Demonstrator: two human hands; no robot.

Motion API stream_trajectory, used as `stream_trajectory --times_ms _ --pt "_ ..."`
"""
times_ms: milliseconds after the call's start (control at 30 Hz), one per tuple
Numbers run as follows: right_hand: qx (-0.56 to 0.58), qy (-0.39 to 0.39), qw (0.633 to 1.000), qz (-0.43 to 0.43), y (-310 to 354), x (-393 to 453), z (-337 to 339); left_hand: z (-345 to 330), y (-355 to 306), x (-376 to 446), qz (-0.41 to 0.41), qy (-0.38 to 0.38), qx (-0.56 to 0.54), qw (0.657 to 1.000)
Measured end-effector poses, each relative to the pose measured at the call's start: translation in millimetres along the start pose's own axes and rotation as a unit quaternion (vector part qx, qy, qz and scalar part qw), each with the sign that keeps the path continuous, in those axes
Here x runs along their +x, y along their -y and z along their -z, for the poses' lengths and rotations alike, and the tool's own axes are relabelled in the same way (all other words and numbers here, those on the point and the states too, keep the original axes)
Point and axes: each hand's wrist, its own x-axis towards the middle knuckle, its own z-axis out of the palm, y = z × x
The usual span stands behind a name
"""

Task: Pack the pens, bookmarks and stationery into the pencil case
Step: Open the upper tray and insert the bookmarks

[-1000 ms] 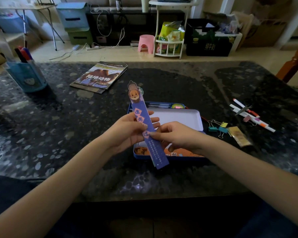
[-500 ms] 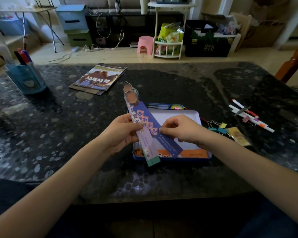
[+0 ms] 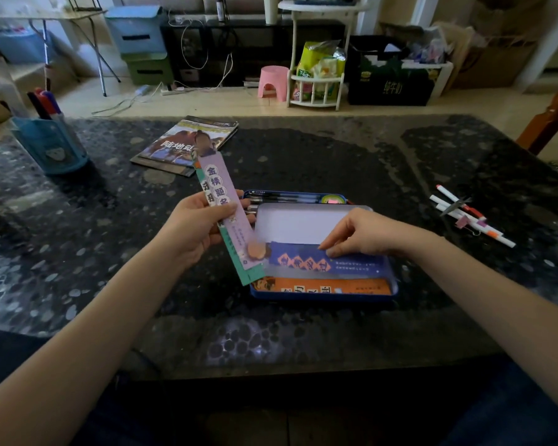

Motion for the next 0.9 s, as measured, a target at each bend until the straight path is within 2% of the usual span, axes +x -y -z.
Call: stream_trajectory --times_ms 200,400,567,900 --pt "-0.052 0.04 0.997 -0.03 1 0 2 8 -2 2 -0.041 -0.032 0.089 0.995" --pt "-0.084 0.076 0.993 -0.032 1 -1 0 9 0 4 -0.049 -0.039 0.11 0.992" --pt "-0.097 0.085 0.991 0.018 1 -3 -7 2 7 3 -0.046 -0.004 0.157 0.987" --pt "-0.109 0.114 0.987 0.011 0 -2 -13 -12 16 -4 -0.02 0.069 0.176 0.982"
